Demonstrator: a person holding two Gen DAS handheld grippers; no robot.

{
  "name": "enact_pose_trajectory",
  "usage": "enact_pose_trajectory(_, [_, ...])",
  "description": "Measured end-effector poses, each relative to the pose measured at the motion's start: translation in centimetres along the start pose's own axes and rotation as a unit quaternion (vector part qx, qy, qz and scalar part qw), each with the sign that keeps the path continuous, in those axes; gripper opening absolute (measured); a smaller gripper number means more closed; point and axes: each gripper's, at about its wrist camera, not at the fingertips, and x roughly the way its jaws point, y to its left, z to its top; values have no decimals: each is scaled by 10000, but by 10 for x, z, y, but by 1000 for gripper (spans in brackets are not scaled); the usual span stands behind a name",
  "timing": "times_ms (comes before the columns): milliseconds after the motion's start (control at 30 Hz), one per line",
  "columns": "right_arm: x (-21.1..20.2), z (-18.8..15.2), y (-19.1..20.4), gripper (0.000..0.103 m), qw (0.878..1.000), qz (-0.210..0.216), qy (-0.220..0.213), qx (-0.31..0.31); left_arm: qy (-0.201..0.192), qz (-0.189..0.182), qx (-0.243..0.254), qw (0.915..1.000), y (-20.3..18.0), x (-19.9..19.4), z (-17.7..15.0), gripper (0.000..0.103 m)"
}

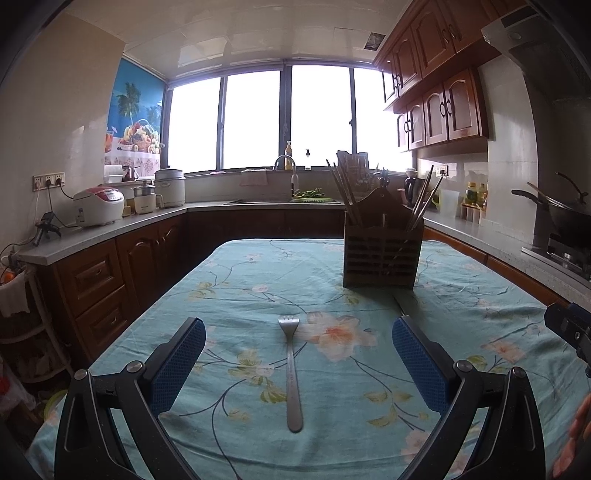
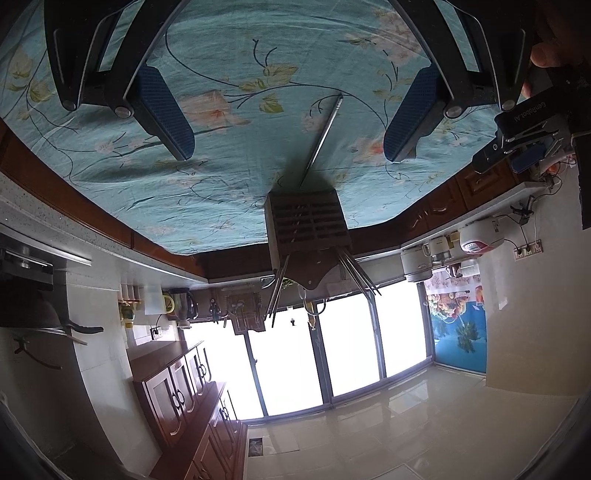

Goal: Organize utensils

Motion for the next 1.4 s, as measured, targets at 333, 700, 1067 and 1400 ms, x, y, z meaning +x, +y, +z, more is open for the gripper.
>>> enact_pose_trajectory(333, [-4, 0, 4, 103, 9998, 22, -80, -174, 4, 7, 12, 10000, 0, 0, 0, 102])
enact_pose_trajectory(700, [-7, 2, 8, 103, 9997, 40, -130, -220, 47, -1, 43, 10000, -1, 0, 1, 102])
enact_pose_trajectory(1067, [-7, 3, 8, 103, 9997, 41, -142, -214, 36, -2, 121, 9999, -7, -4, 1, 102])
enact_pose_trajectory(1400, [-9, 5, 11, 103, 9995, 112, -198, -216, 53, 2, 145, 9999, -11, -5, 2, 102])
